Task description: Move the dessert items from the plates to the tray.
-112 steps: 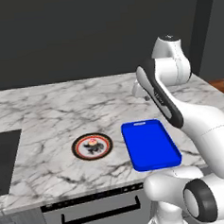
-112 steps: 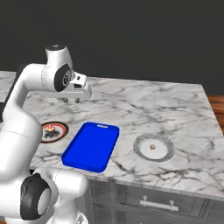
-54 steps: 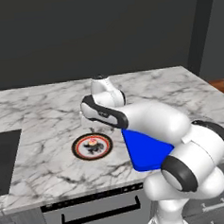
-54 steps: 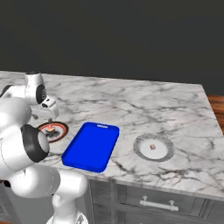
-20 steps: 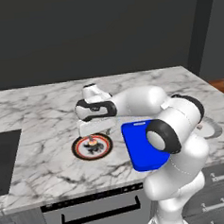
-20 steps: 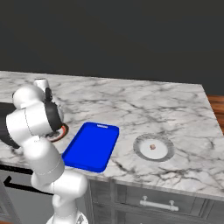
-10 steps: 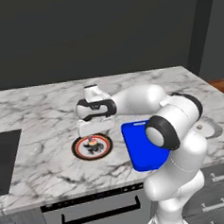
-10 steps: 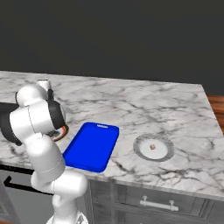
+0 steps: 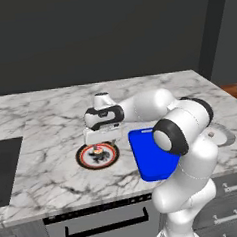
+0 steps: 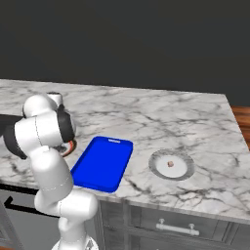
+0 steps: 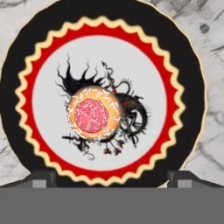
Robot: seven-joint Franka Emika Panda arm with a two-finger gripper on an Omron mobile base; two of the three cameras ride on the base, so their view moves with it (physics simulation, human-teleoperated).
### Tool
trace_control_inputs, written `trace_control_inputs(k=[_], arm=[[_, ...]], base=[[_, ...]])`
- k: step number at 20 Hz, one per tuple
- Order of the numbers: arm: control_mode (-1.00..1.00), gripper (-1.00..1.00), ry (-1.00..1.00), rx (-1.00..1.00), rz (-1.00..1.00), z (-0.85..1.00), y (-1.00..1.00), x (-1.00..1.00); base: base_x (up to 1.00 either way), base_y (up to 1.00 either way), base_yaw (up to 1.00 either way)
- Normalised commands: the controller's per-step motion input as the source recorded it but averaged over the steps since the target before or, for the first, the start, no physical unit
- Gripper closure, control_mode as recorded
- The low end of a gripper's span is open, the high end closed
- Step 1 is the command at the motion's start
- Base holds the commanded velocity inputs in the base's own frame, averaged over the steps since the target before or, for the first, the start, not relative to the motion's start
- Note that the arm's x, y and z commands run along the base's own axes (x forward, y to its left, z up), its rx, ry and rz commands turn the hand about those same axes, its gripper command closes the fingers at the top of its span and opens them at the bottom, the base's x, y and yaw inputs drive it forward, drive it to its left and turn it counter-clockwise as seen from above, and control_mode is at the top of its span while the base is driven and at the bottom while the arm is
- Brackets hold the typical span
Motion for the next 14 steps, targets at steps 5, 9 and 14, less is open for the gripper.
trace_control_inputs(k=[5, 9, 14], arm=[[-1.00, -1.00, 0.00, 0.00, 0.00, 0.00, 0.01, 0.47], [-1.00, -1.00, 0.00, 0.00, 0.00, 0.00, 0.14, 0.38], [-1.00, -1.00, 0.00, 0.00, 0.00, -0.02, 0.18, 0.10]], base=[[0.00, 0.00, 0.00], [0.00, 0.00, 0.00], [0.00, 0.00, 0.00]])
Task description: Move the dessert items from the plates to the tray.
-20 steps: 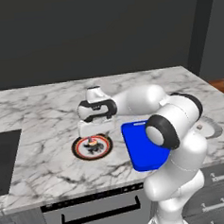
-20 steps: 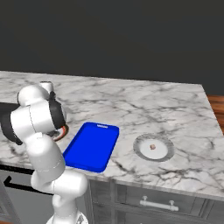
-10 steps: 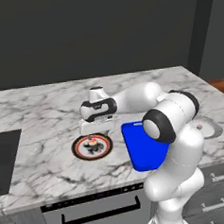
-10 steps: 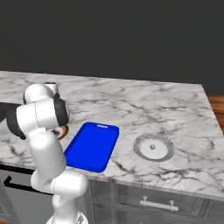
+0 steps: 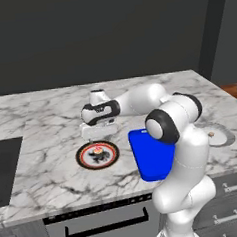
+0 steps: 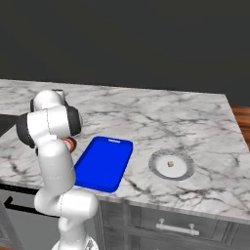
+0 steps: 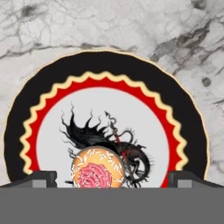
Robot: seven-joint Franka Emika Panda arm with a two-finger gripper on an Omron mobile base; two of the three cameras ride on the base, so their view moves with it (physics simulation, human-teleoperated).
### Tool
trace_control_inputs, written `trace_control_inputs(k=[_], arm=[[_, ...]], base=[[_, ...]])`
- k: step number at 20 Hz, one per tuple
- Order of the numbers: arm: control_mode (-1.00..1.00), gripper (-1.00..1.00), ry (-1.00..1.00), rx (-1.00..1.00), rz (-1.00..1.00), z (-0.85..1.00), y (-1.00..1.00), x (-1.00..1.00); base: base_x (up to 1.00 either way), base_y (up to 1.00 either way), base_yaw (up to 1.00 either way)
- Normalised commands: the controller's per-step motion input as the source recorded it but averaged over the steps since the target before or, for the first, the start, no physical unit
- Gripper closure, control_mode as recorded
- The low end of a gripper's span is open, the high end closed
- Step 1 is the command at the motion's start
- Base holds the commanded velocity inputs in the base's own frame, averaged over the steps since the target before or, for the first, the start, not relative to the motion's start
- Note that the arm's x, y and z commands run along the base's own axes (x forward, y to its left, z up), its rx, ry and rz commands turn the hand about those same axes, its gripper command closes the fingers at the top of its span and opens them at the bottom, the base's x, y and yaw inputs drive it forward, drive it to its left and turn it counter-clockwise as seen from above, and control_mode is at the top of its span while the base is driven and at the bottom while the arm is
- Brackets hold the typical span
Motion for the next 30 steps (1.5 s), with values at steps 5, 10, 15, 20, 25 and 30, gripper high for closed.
trace_control_inputs(k=[5, 10, 15, 20, 25, 30], arm=[[-1.00, -1.00, 0.00, 0.00, 0.00, -0.03, 0.08, -0.01], [-1.00, -1.00, 0.00, 0.00, 0.00, -0.09, 0.00, -0.03], [-1.00, -1.00, 0.00, 0.00, 0.00, -0.11, 0.00, -0.22], [-1.00, -1.00, 0.00, 0.00, 0.00, -0.05, 0.00, -0.09], [-1.00, -1.00, 0.00, 0.00, 0.00, 0.00, 0.00, 0.00], [-1.00, -1.00, 0.00, 0.00, 0.00, -0.23, 0.00, 0.00]], base=[[0.00, 0.00, 0.00], [0.00, 0.00, 0.00], [0.00, 0.00, 0.00], [0.00, 0.00, 0.00], [0.00, 0.00, 0.00], [0.00, 0.00, 0.00]])
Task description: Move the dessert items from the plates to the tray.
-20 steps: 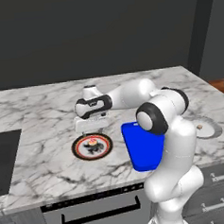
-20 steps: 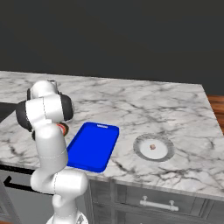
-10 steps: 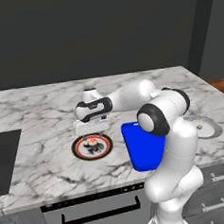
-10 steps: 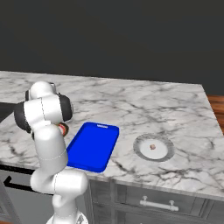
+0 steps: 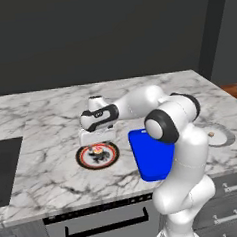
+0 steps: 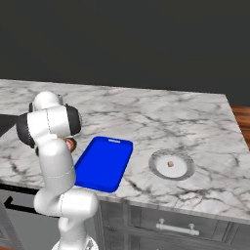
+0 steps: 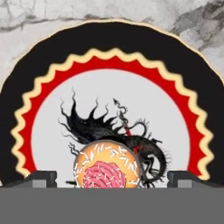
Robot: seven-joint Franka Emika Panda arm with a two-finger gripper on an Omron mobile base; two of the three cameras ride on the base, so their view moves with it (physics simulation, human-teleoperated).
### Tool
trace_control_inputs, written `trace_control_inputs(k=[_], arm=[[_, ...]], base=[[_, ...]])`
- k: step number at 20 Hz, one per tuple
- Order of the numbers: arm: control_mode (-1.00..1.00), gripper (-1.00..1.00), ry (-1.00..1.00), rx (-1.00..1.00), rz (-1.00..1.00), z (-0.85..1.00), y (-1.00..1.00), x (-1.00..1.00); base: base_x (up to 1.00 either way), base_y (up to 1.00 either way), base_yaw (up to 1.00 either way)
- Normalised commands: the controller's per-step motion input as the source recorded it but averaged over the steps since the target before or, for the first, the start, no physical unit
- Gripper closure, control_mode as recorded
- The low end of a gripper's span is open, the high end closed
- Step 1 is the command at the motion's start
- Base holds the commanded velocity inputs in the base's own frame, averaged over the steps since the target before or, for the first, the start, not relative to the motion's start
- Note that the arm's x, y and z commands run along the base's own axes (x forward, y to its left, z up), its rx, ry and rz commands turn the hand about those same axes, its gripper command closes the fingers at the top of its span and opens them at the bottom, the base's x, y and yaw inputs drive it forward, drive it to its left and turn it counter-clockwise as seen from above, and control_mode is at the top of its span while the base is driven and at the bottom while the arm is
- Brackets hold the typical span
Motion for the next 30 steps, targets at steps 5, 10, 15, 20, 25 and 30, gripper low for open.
trace_control_inputs(k=[5, 10, 15, 20, 25, 30], arm=[[-1.00, -1.00, 0.00, 0.00, 0.00, -0.31, 0.00, 0.00], [-1.00, -1.00, 0.00, 0.00, 0.00, -0.02, 0.00, 0.00], [-1.00, -1.00, 0.00, 0.00, 0.00, -0.01, 0.00, 0.00], [-1.00, -1.00, 0.00, 0.00, 0.00, 0.00, 0.00, 0.00], [-1.00, 1.00, 0.00, 0.00, 0.00, 0.00, 0.00, 0.00], [-1.00, 1.00, 0.00, 0.00, 0.00, 0.00, 0.00, 0.00]], base=[[0.00, 0.00, 0.00], [0.00, 0.00, 0.00], [0.00, 0.00, 0.00], [0.00, 0.00, 0.00], [0.00, 0.00, 0.00], [0.00, 0.00, 0.00]])
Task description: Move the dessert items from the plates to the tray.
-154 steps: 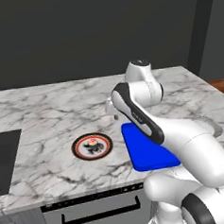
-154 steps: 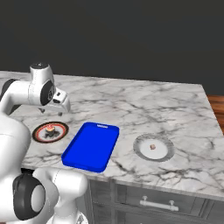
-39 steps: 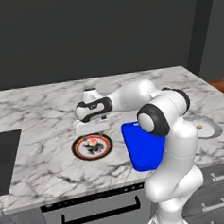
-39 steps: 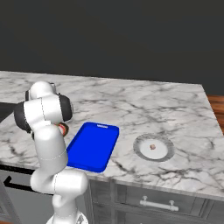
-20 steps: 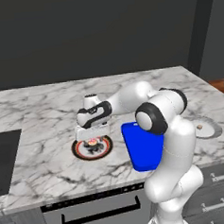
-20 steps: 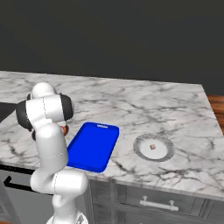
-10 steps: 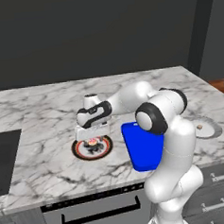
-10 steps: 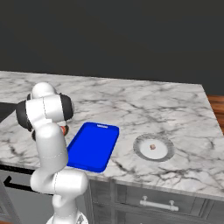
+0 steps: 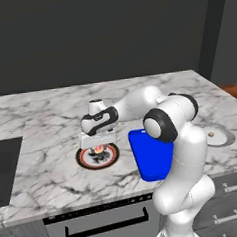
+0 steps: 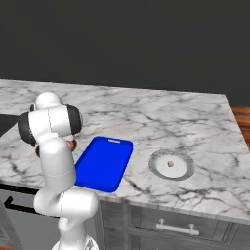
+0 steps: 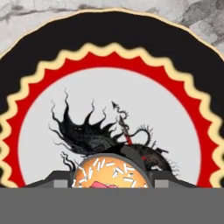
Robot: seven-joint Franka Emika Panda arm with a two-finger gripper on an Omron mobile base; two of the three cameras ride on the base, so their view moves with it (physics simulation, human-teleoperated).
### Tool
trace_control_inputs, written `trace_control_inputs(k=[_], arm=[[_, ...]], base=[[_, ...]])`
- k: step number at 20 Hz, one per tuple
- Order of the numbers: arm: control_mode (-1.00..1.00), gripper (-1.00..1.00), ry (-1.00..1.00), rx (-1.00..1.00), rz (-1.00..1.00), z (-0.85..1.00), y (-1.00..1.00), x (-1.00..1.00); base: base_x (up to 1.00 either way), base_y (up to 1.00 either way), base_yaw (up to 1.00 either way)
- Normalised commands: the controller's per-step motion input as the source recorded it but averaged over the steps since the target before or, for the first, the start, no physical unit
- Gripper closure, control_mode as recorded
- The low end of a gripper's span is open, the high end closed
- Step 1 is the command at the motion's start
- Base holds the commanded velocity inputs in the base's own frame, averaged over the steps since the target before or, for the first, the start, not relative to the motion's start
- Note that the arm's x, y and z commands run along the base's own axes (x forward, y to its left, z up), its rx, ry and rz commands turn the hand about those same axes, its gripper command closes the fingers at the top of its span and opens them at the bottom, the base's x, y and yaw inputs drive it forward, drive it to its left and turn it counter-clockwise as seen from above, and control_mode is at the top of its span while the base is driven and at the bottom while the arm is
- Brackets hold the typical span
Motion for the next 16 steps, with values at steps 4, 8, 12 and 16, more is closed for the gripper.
trace_control_inputs(k=[4, 8, 12, 16], arm=[[-1.00, 1.00, 0.00, 0.00, 0.00, 0.00, 0.00, 0.00], [-1.00, 1.00, 0.00, 0.00, 0.00, 0.02, -0.15, 0.00], [-1.00, 1.00, -0.06, 0.00, 0.00, 0.59, -0.44, -0.04], [-1.00, 1.00, -0.04, 0.02, 0.00, 0.72, -0.57, -0.04]], base=[[0.00, 0.00, 0.00], [0.00, 0.00, 0.00], [0.00, 0.00, 0.00], [0.00, 0.00, 0.00]])
